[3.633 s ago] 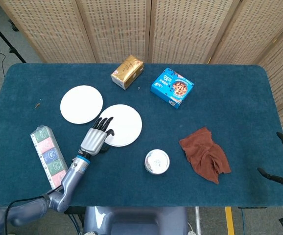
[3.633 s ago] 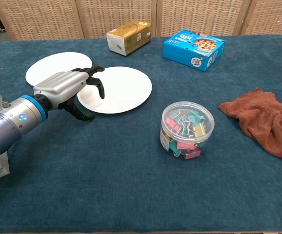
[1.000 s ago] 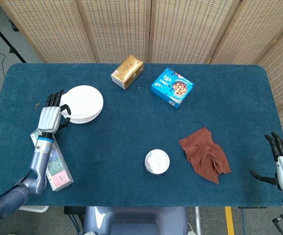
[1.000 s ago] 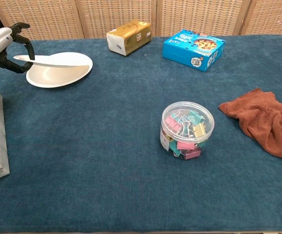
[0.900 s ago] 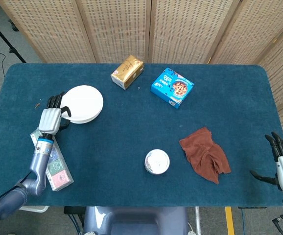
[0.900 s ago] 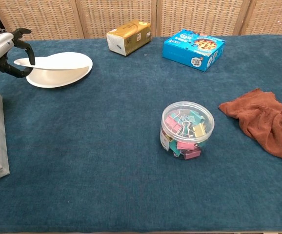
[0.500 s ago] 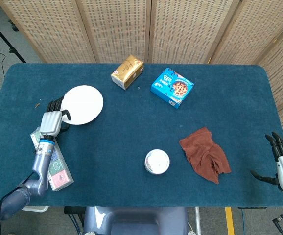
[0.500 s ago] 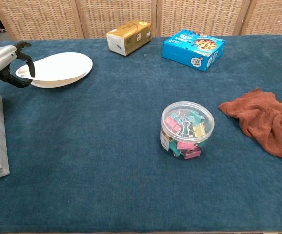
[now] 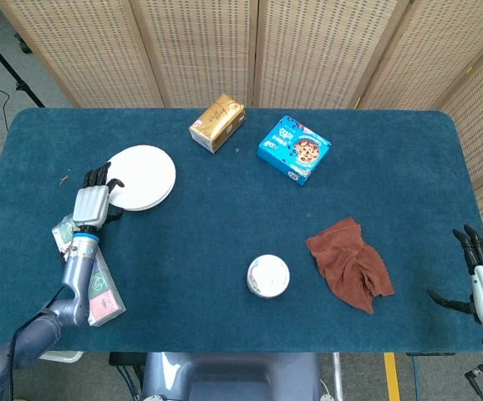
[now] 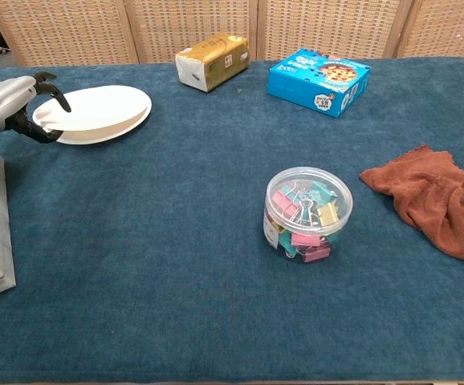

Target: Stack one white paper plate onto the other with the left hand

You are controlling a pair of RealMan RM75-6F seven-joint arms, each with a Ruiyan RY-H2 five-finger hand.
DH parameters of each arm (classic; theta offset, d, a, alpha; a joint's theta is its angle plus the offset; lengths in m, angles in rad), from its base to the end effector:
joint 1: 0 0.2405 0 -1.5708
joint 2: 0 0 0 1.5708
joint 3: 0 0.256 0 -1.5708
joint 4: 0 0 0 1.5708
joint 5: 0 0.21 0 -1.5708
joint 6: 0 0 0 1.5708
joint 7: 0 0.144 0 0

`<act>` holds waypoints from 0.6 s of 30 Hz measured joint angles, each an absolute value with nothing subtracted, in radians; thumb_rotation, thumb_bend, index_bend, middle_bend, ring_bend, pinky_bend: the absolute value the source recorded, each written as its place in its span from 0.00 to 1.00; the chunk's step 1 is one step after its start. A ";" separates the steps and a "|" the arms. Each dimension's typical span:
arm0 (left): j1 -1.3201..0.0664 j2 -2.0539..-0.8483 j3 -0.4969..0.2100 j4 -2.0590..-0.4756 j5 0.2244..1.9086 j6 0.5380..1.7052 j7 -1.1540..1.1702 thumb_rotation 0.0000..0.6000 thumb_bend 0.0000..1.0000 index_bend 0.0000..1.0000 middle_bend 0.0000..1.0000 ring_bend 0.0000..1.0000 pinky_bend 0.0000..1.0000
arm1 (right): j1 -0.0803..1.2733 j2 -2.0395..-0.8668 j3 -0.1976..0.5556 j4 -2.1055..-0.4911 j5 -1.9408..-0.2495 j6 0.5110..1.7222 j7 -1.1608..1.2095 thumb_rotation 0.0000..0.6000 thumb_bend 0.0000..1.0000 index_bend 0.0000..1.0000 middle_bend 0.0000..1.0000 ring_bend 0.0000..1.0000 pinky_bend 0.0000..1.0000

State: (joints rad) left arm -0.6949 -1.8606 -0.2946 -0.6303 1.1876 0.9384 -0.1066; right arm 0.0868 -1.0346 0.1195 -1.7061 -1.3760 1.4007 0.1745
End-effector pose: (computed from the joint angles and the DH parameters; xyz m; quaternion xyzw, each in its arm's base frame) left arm -0.2686 0.4106 -0.0055 -0.5913 -0.4335 -0.3853 0.5603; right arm -0.3118 -0.1941 0.1819 0.5198 -0.4695 0.4252 0.5732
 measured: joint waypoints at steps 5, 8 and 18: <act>-0.682 -1.827 -0.275 -0.664 1.210 0.939 -0.136 1.00 0.36 0.14 0.00 0.00 0.00 | 0.085 -1.034 0.118 -1.708 -1.380 1.405 0.174 1.00 0.00 0.00 0.00 0.00 0.00; -0.670 -1.805 -0.265 -0.681 1.219 0.942 -0.144 1.00 0.36 0.06 0.00 0.00 0.00 | 0.085 -1.033 0.117 -1.710 -1.382 1.406 0.175 1.00 0.00 0.00 0.00 0.00 0.00; -0.652 -1.719 -0.260 -0.782 1.197 0.891 -0.120 1.00 0.00 0.00 0.00 0.00 0.00 | 0.085 -1.033 0.116 -1.717 -1.382 1.405 0.168 1.00 0.00 0.00 0.00 0.00 0.00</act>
